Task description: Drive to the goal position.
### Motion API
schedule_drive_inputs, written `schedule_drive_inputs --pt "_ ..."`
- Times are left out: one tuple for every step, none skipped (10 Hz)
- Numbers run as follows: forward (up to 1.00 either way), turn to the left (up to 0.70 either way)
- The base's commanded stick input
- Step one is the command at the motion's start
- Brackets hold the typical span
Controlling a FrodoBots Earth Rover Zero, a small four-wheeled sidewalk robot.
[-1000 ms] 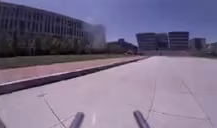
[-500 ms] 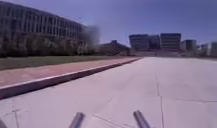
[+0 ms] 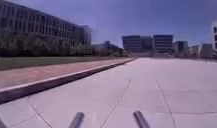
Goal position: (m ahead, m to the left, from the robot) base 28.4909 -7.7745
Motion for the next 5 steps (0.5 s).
schedule_drive_inputs --pt "1.00 -0.27" --pt "1.00 -0.27" --pt "1.00 -0.27" --pt "1.00 -0.27" --pt "1.00 -0.27"
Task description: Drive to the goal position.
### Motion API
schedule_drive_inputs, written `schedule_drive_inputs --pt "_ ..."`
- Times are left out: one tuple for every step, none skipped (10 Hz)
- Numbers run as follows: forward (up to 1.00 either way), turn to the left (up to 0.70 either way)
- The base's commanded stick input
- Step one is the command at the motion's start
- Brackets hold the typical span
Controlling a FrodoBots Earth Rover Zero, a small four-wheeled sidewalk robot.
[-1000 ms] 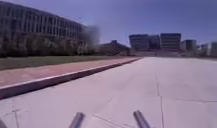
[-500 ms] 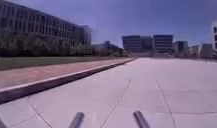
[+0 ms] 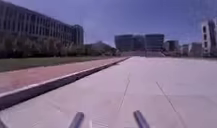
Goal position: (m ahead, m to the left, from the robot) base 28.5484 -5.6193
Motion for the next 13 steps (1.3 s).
schedule_drive_inputs --pt "1.00 -0.27" --pt "1.00 -0.27" --pt "1.00 -0.27" --pt "1.00 -0.27" --pt "1.00 -0.27" --pt "1.00 -0.27" --pt "1.00 -0.27" --pt "1.00 -0.27" --pt "1.00 -0.27" --pt "1.00 -0.27" --pt "1.00 -0.27" --pt "1.00 -0.27" --pt "1.00 -0.27"
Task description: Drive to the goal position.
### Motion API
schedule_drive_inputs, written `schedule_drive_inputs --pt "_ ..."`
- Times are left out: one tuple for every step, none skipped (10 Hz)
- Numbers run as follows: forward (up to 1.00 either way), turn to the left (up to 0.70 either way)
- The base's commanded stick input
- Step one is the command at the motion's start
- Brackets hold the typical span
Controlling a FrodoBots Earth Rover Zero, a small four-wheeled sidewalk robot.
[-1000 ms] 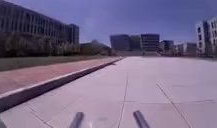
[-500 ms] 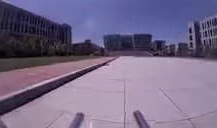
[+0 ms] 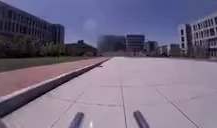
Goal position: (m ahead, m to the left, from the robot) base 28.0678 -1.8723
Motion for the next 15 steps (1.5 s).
schedule_drive_inputs --pt "1.00 -0.27" --pt "1.00 0.00" --pt "1.00 0.00" --pt "1.00 0.00" --pt "1.00 0.00" --pt "1.00 0.00" --pt "1.00 0.00" --pt "1.00 0.00" --pt "1.00 0.00" --pt "1.00 0.00" --pt "1.00 0.00" --pt "1.00 0.00" --pt "1.00 0.00" --pt "1.00 0.00" --pt "1.00 0.00"
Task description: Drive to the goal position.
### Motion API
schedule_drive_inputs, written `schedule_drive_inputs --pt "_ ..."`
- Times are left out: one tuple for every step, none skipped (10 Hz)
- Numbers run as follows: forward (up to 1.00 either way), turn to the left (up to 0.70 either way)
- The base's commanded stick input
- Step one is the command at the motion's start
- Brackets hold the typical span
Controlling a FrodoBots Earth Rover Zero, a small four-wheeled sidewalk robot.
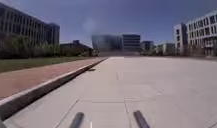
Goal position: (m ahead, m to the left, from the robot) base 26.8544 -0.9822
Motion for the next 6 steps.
schedule_drive_inputs --pt "1.00 0.00" --pt "1.00 0.00" --pt "1.00 0.00" --pt "1.00 -0.23" --pt "1.00 -0.27" --pt "1.00 -0.27"
